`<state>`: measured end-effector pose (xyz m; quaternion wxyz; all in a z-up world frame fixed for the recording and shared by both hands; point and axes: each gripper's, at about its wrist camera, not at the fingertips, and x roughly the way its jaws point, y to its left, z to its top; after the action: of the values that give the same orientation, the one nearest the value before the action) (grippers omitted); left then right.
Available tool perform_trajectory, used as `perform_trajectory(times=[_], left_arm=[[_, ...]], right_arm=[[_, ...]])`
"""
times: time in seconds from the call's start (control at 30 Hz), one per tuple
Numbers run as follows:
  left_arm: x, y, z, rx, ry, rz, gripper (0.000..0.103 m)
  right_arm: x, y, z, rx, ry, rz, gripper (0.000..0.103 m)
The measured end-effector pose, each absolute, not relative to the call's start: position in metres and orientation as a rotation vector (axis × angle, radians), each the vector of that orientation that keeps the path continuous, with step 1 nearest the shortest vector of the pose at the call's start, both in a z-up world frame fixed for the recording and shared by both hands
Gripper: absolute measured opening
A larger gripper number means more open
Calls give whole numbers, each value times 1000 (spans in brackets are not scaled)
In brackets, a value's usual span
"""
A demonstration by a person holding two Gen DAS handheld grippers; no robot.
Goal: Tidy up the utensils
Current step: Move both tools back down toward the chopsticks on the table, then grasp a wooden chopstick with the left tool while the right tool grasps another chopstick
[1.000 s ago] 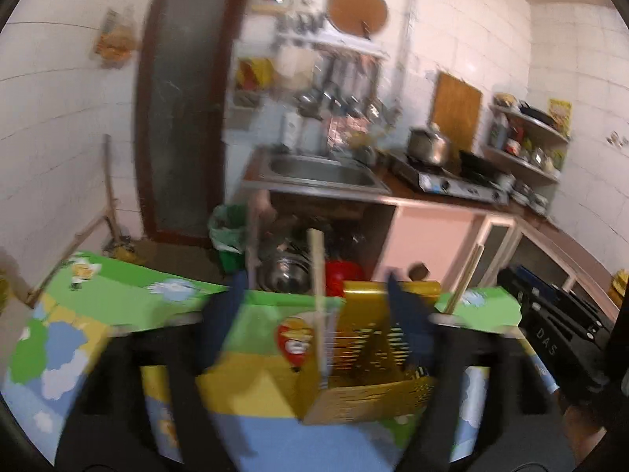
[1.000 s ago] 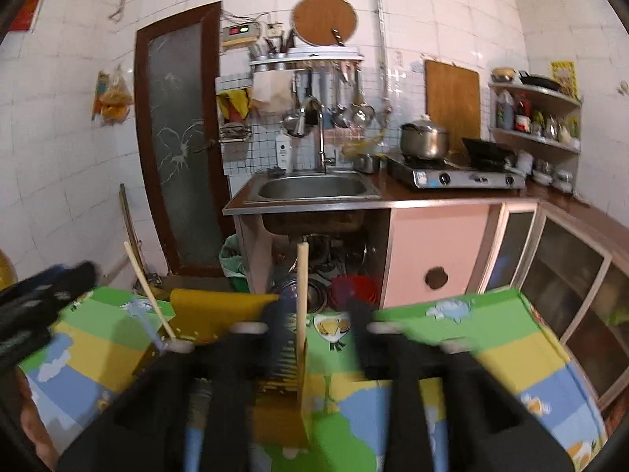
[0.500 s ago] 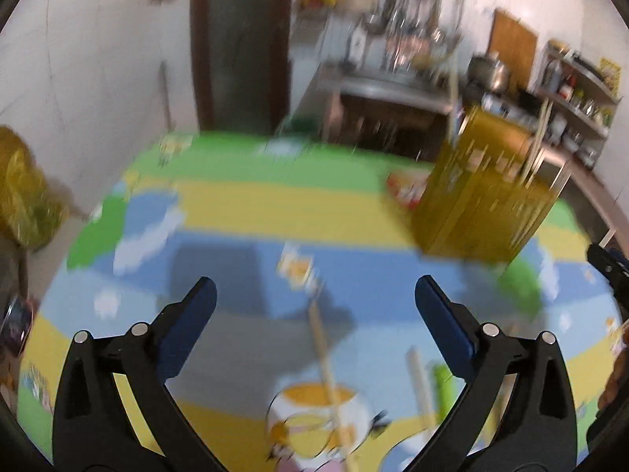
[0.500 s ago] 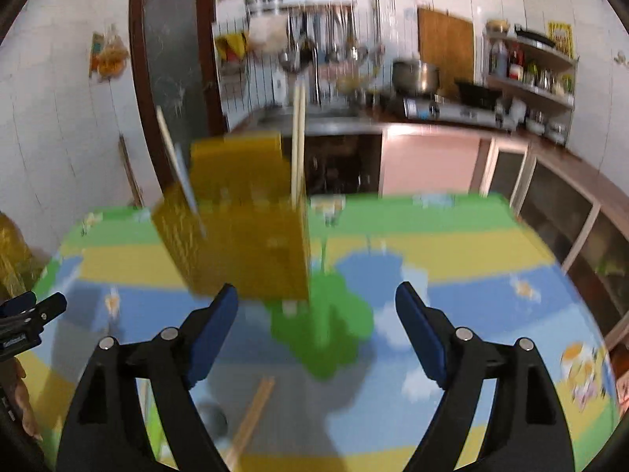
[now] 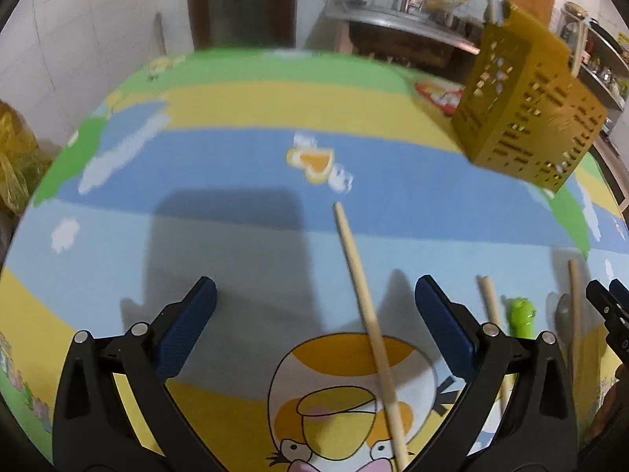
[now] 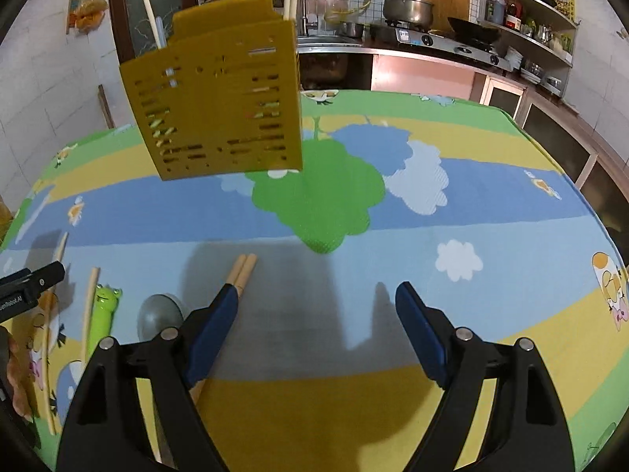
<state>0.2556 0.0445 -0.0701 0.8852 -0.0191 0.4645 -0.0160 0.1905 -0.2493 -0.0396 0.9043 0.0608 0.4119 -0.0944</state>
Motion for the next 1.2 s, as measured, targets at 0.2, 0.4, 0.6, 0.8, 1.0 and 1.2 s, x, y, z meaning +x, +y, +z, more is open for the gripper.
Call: perform_trajectory(times=[0.2, 0.4, 0.6, 0.8, 1.0, 1.2], left_arm=[[255, 39, -70, 21, 946, -19, 98], [253, 42, -69, 13, 946, -17, 98], [252, 40, -70, 21, 944, -9, 98], [252, 39, -70, 23, 946, -8, 98], [252, 39, -71, 24, 947, -7, 98], [253, 39, -70, 14, 950, 5, 97]], right_arm=[[193, -246, -43, 142, 867, -190, 81], [195, -237, -44, 142, 872, -192, 81], [192, -231, -45, 164, 892, -241, 79], [190, -221, -48, 140, 913, -246, 67], [195, -206, -45, 111, 910, -186, 31], [202, -208, -43, 139, 913, -158, 18]])
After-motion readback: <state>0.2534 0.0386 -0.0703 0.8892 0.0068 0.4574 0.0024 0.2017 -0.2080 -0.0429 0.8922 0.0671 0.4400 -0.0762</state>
